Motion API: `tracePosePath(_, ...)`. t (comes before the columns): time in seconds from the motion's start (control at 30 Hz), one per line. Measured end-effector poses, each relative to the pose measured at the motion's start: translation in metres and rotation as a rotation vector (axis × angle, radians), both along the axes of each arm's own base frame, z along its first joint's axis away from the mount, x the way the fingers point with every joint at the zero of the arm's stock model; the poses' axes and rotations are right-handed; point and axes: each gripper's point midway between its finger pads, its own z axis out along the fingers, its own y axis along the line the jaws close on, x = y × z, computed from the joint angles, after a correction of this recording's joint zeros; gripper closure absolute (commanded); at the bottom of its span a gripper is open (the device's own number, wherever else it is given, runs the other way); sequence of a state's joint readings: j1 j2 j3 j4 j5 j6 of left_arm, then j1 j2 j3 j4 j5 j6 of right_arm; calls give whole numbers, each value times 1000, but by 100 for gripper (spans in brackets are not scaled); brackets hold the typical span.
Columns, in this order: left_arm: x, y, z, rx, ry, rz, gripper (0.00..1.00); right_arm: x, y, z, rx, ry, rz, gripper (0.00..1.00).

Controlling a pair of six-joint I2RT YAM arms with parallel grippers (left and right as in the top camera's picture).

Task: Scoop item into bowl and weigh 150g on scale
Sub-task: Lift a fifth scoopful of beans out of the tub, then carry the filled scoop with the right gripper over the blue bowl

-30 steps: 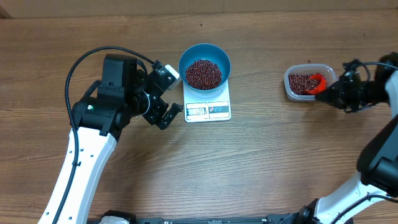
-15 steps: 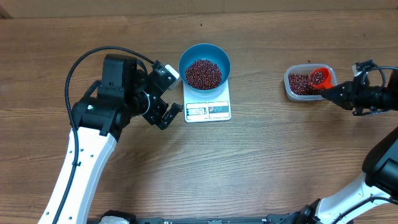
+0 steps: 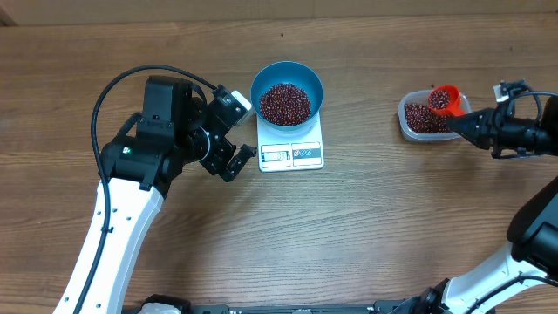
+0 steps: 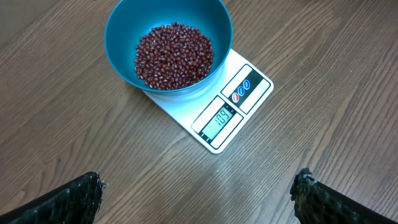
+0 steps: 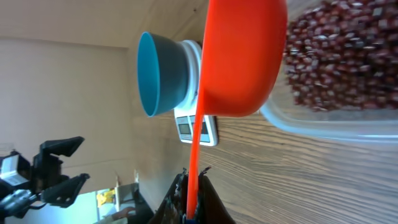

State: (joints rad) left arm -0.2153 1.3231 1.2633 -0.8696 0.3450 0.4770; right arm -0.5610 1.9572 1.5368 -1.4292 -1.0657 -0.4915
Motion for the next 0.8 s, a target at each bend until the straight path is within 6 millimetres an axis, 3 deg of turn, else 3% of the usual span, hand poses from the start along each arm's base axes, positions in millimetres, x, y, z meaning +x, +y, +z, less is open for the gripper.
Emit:
tracePosePath(0.2, 0, 0, 0, 0, 0, 0, 0, 4, 31, 4, 24, -12, 74, 96)
tracePosePath(0.27, 0, 0, 0, 0, 0, 0, 0, 6, 54, 6, 36, -18, 133, 96)
tracePosePath(0.63, 0, 0, 0, 0, -1, 0, 1, 12, 136, 11, 74, -27, 299, 96)
tracePosePath(0.8, 0, 0, 0, 0, 0, 0, 0, 28, 169, 7, 1, -32, 340, 96)
